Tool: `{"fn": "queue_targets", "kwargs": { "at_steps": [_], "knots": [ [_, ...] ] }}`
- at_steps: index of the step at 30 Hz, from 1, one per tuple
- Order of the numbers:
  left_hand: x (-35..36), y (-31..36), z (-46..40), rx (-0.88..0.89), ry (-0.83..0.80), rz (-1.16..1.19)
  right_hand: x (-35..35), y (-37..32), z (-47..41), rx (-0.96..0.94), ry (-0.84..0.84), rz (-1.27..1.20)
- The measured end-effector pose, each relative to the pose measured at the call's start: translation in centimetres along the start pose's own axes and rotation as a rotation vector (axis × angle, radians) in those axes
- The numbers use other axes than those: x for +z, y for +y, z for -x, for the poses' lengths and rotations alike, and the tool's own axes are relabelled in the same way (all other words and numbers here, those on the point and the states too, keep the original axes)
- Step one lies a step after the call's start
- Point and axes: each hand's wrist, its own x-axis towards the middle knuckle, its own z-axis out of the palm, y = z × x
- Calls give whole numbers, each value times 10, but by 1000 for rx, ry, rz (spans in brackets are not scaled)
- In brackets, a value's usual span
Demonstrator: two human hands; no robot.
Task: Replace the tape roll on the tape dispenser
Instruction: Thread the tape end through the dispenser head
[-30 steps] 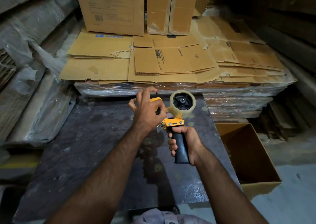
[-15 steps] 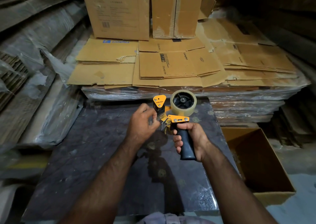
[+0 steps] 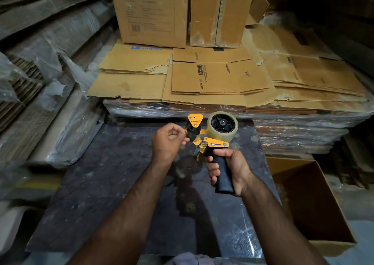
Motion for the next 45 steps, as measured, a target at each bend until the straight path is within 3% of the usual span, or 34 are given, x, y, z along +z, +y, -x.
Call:
{"fn": "queue_targets", "kwargs": {
  "at_steps": [8, 13, 17, 26, 36, 45],
  "knots": [
    [22, -9, 7, 13, -149, -5, -16, -15, 4, -12, 13, -49],
    [32, -1, 1, 108, -10, -212, -21, -21, 4, -1, 6, -22],
    [37, -1, -1, 119, -5, -334, -24, -38, 2, 22, 44, 20],
    [27, -9, 14, 89, 7, -295, -37, -59, 4, 1, 78, 44],
    [9, 8, 13, 255, 2, -423, -33, -54, 0, -32, 70, 38],
    [-32, 30, -19, 305, 35, -314, -9, -43, 6, 25, 1, 77]
  ]
}}
